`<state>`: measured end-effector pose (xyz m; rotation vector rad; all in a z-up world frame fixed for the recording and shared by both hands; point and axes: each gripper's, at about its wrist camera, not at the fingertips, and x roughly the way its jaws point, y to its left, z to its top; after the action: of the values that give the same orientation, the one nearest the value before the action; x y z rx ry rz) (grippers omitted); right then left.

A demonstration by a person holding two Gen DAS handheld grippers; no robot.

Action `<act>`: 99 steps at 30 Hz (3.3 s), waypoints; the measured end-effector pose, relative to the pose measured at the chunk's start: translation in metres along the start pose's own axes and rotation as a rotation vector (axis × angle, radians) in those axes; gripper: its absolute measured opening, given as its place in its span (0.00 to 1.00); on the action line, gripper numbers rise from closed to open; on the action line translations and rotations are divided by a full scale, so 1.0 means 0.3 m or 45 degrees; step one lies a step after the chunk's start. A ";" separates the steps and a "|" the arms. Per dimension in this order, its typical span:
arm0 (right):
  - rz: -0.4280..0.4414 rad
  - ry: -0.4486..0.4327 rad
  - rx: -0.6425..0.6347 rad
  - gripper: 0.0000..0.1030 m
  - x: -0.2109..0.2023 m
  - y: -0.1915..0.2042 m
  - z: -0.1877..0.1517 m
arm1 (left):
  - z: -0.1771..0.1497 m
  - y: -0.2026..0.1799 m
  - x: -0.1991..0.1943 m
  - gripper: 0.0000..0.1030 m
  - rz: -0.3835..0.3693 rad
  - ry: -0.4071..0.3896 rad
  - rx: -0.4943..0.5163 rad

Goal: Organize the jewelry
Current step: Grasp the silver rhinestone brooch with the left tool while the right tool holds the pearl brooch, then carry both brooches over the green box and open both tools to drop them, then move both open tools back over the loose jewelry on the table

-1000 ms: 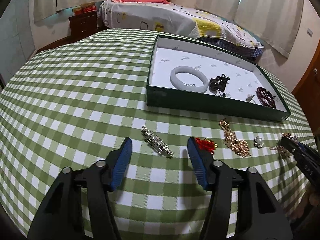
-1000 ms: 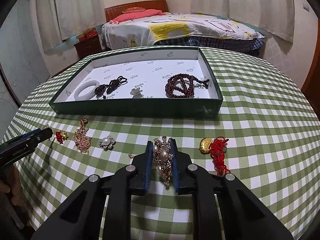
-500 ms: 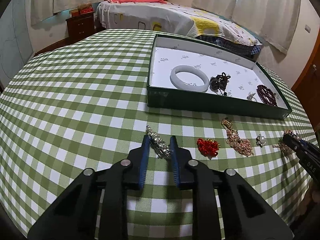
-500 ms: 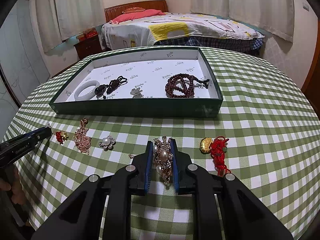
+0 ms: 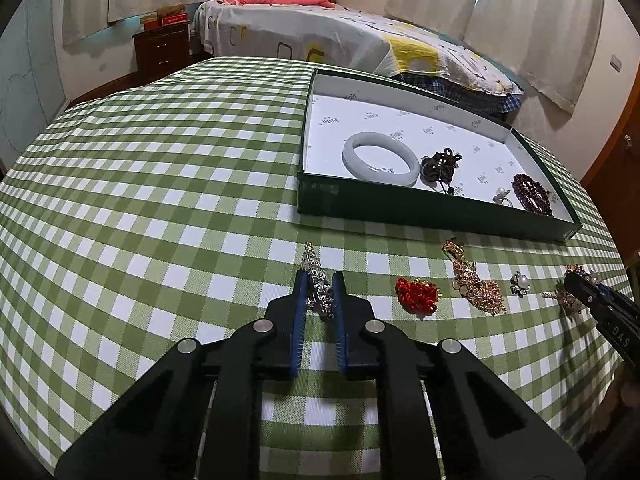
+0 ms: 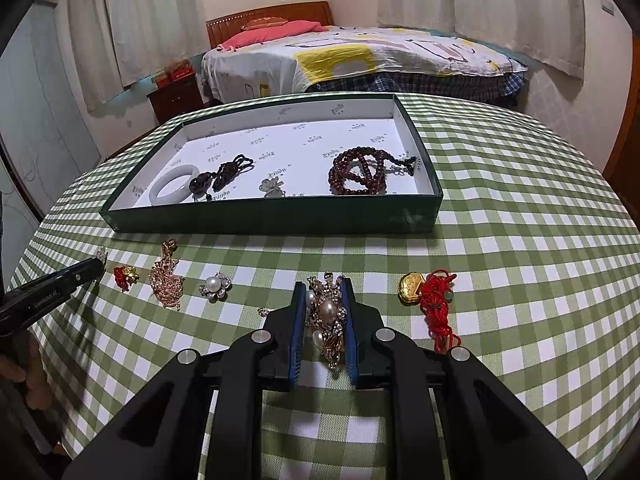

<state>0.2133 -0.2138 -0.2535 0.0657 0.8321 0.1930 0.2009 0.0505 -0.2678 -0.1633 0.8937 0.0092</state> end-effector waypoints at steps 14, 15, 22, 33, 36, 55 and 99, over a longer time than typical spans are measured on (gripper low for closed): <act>0.019 -0.044 0.028 0.17 -0.041 -0.003 0.000 | 0.010 -0.011 -0.065 0.12 -0.010 -0.066 0.013; 0.023 -0.049 0.032 0.17 -0.047 -0.005 0.004 | 0.015 -0.014 -0.076 0.12 -0.014 -0.074 0.012; 0.050 -0.161 0.026 0.17 -0.146 0.010 0.083 | 0.096 -0.059 -0.194 0.12 -0.078 -0.198 0.026; 0.075 -0.395 -0.037 0.17 -0.238 0.040 0.328 | 0.314 -0.149 -0.326 0.12 -0.174 -0.427 0.071; 0.077 -0.425 -0.050 0.17 -0.218 0.044 0.392 | 0.374 -0.169 -0.320 0.12 -0.170 -0.471 0.089; 0.062 -0.280 -0.022 0.17 0.208 -0.020 0.594 | 0.589 -0.213 0.190 0.12 -0.140 -0.228 0.079; 0.004 -0.334 -0.032 0.45 -0.060 0.040 0.355 | 0.379 -0.197 -0.083 0.52 -0.161 -0.279 0.080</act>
<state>0.2785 -0.2037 -0.1674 0.0672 0.5677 0.1935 0.2779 0.0102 -0.1705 -0.1566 0.6632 -0.1170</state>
